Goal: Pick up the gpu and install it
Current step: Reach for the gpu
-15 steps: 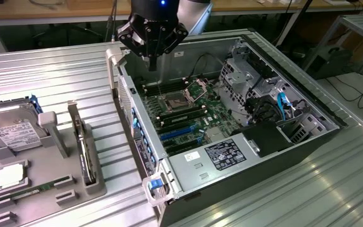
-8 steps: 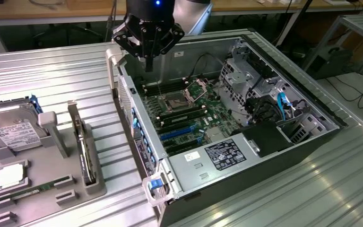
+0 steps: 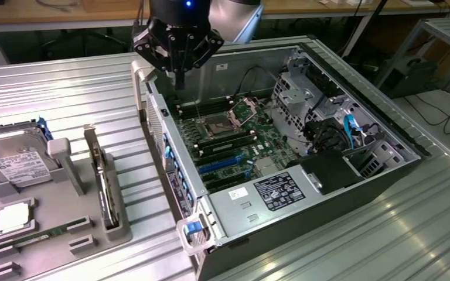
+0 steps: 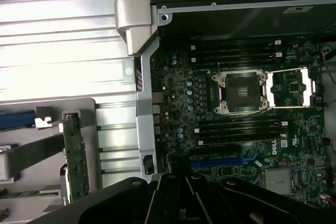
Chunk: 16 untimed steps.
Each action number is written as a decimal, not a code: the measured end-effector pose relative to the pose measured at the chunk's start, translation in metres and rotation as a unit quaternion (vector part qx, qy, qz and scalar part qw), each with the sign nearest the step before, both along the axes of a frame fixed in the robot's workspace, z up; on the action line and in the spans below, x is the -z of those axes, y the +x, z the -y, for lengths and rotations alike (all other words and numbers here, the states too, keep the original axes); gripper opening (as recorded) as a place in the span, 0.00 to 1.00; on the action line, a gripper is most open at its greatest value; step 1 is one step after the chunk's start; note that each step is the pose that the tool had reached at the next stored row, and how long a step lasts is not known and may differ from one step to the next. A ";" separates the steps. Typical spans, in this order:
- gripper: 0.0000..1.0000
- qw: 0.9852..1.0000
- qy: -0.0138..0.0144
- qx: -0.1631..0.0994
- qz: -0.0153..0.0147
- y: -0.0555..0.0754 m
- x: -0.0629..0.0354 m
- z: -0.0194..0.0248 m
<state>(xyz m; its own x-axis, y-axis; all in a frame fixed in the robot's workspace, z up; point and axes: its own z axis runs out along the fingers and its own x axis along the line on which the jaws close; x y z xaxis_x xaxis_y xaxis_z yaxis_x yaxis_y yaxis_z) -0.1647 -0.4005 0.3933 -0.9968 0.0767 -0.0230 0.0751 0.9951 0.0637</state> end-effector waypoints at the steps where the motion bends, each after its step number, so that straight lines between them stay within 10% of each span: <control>1: 0.11 1.000 0.000 0.000 0.000 -0.001 0.0000 0.0000; 16: 0.11 1.000 0.000 0.000 0.000 -0.012 0.0000 0.0000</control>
